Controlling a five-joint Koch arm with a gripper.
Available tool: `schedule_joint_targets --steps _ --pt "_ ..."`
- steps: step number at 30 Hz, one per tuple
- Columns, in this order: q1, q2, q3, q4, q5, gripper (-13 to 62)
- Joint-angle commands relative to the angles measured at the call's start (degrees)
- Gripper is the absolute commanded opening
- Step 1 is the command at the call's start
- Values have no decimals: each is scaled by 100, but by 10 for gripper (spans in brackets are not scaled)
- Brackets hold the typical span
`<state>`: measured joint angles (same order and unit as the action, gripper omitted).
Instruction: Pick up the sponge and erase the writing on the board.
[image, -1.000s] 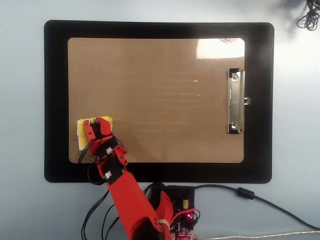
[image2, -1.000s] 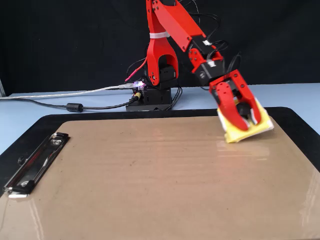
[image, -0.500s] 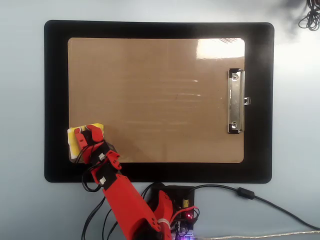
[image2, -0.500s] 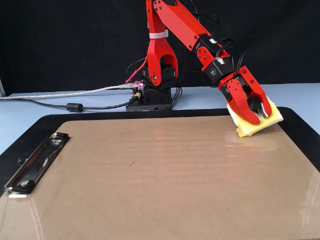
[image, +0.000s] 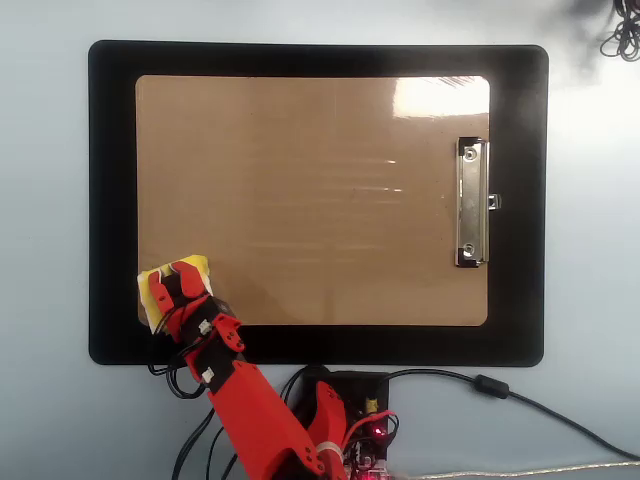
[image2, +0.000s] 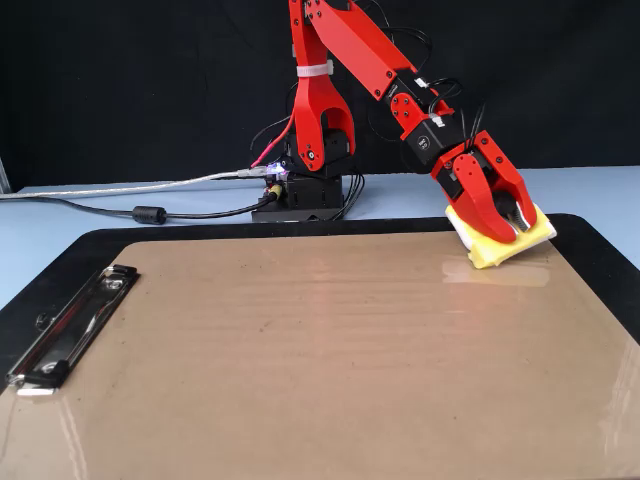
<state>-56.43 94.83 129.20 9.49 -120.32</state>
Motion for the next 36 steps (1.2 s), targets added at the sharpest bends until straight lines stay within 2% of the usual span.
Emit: schedule_joint_targets --steps 1,8,17,18,21,22,25,30,36 --pt "-114 35 53 79 334 -80" --pt "-105 -132 18 53 1345 -81" --pt "-114 -475 -237 -167 1793 -76" --pt "-105 -501 -237 -211 1811 -49" --pt "-114 -589 -255 -334 1837 122" --pt "-114 -606 -272 -378 1828 148" --pt "-114 -606 -255 -387 1828 170" --pt "-114 -598 -220 -387 1775 302" --pt "-114 -431 -211 -378 1749 336"
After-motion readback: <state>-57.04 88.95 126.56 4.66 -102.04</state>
